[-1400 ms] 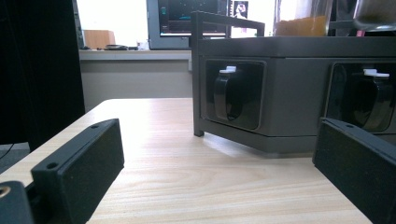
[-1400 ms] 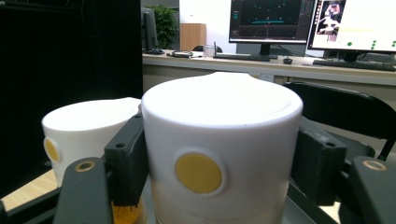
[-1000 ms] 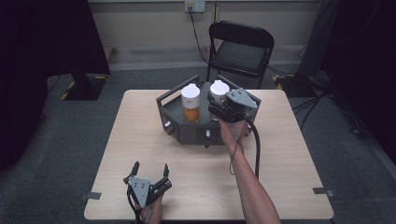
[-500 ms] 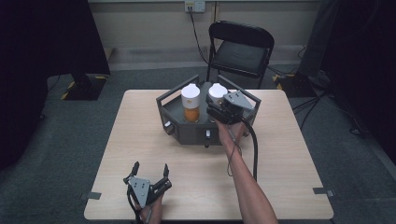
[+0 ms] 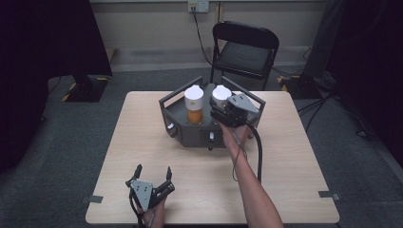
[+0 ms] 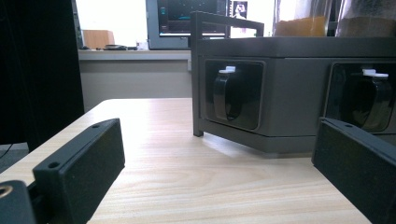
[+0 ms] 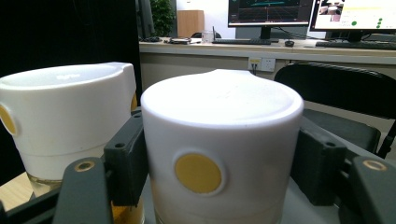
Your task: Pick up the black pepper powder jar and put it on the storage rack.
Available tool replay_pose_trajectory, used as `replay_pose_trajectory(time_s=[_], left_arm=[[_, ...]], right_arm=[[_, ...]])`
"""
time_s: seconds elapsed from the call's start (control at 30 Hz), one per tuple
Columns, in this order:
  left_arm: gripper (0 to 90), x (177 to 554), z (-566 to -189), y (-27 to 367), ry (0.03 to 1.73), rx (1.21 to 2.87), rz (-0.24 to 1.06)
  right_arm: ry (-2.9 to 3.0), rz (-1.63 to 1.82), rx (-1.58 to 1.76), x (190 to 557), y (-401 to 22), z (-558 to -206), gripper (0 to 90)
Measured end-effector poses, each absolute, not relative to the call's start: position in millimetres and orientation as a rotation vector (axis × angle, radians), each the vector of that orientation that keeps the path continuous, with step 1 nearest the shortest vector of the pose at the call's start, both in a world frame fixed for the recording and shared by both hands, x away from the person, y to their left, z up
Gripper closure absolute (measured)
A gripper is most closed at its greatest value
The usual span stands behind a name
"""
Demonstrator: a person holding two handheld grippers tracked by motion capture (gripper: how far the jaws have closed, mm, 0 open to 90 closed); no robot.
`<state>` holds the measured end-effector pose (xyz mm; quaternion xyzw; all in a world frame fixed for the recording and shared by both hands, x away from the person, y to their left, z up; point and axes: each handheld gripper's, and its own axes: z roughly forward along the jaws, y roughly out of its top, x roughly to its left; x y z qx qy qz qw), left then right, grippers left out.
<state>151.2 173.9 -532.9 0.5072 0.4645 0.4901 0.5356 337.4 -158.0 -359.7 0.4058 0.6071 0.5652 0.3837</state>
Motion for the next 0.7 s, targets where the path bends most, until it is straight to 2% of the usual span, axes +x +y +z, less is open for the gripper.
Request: replay_pose_trajectory(time_s=[0.47,0.57,0.63,0.7], left_arm=[[2.2,151.2,-532.6,172.9,1.110,1.207,1.171],[2.2,151.2,-532.7,173.1,1.109,1.208,1.171],[2.2,151.3,-532.5,173.0,1.110,1.208,1.170],[2.2,151.4,-532.5,173.0,1.109,1.209,1.171]], right_arm=[[1.545,1.454,1.035,338.8,-159.7,-360.8,29.1],[1.514,1.423,1.018,336.7,-154.3,-363.9,16.3],[1.496,1.398,1.017,334.7,-149.8,-364.6,4.4],[1.491,1.392,1.017,334.5,-149.0,-365.3,1.0]])
